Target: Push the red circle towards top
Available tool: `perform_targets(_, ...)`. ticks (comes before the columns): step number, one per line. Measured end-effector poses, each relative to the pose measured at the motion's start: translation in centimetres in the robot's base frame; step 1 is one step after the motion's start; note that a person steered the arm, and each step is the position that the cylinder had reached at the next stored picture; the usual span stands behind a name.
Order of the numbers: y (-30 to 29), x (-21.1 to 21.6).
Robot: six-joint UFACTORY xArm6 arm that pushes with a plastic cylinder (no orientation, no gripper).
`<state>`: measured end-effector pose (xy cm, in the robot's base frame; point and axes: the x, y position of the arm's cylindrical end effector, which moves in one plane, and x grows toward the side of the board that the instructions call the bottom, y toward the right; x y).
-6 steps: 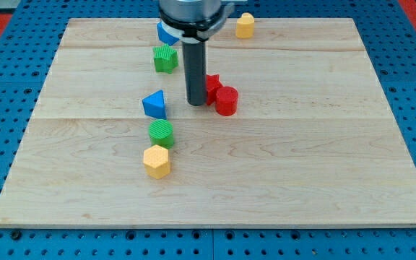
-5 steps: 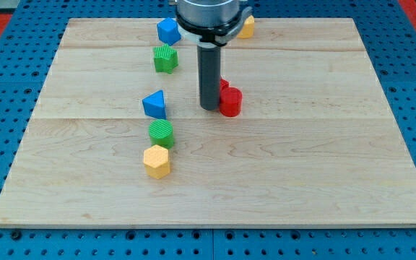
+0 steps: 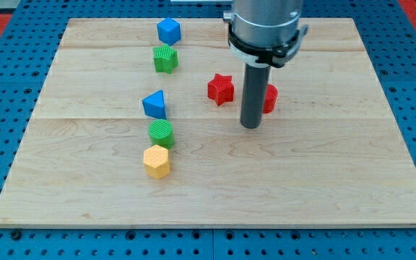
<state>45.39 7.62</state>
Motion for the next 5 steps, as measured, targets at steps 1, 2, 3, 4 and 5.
perform_targets(1,0.7,-3.2)
perform_targets(2,0.2,-6.5)
perform_targets(3,1.1,-9.5)
perform_targets(4,3.1,-8.8)
perform_targets(5,5.0,-11.2)
